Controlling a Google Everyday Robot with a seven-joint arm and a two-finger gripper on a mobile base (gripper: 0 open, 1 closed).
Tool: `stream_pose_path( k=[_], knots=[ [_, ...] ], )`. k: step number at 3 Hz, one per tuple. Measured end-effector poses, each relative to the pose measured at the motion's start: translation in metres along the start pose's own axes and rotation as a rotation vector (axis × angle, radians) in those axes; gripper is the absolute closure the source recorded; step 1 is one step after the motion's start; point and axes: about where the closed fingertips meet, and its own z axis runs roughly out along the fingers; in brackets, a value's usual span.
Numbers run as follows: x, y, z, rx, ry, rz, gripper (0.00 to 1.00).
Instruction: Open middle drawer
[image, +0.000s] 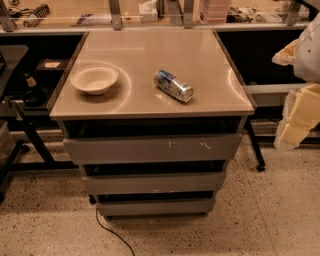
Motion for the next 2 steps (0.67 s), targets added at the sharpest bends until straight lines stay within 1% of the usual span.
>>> stream_pose_path(
  k=[1, 2],
  knots=[
    [-0.001, 0.003, 0.005, 0.003, -0.005, 0.002, 0.0],
    [0.0, 0.007, 0.033, -0.013, -0.016, 0.023, 0.0]
  ],
)
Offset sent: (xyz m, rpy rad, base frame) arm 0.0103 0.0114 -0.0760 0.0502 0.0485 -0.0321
